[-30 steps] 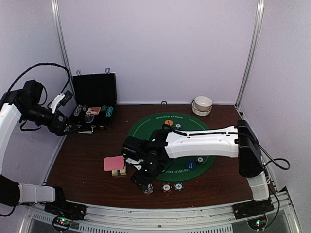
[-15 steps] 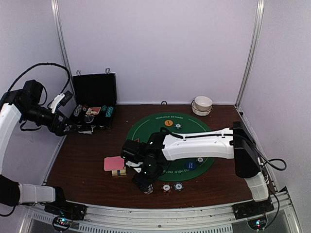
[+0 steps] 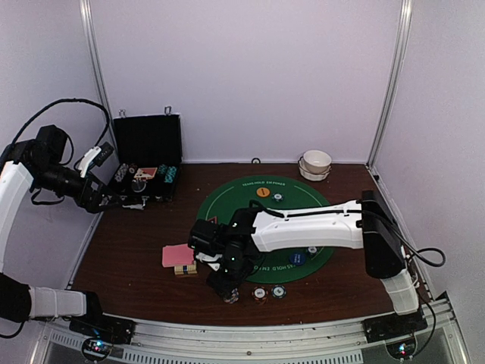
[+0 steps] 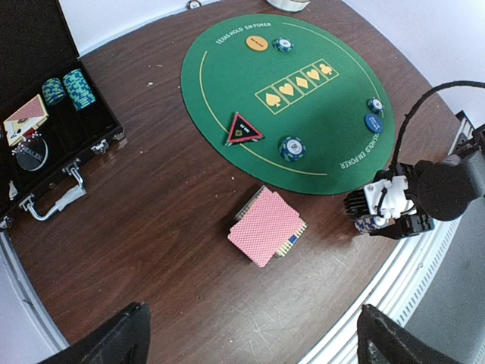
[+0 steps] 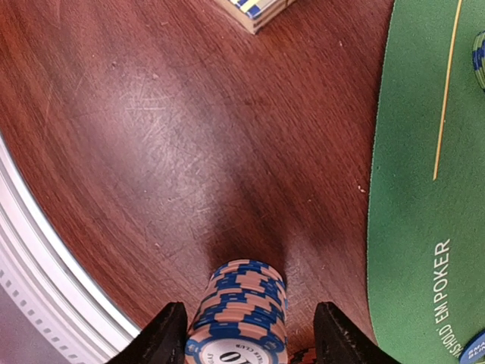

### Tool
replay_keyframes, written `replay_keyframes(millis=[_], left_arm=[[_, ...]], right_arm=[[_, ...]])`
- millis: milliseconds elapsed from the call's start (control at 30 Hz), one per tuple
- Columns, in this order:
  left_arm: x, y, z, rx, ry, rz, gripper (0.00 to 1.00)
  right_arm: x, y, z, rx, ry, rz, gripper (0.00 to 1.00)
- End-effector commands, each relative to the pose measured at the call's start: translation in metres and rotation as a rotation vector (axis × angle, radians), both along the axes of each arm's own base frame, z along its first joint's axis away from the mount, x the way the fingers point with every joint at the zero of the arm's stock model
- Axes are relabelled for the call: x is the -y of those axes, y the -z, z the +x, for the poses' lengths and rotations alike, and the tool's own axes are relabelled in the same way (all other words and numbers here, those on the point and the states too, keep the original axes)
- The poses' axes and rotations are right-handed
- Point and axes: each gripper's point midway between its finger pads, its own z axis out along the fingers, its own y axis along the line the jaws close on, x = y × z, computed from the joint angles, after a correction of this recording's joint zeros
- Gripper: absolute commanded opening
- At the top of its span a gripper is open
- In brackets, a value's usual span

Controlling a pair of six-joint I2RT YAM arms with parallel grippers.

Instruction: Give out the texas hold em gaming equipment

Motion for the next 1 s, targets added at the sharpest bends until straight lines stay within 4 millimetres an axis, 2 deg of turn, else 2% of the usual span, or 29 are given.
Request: replay_keyframes(millis=[0, 333, 967], left_arm=[[0.0, -0.01, 0.001, 0.038, 0.006, -0.002, 0.98], [0.0, -0.009, 0.0, 0.037, 0.007, 0.0, 0.98], [0.0, -0.01, -0.001, 0.037, 0.01, -0.004, 0.97]], right_arm=[[0.001, 0.012, -0.004, -0.011, -0.006, -0.02, 0.58], [0.001, 0.004, -0.004, -0.007, -0.004, -0.006, 0.44], [-0.003, -0.05, 0.0, 0.037, -0.019, 0.065, 0.41]])
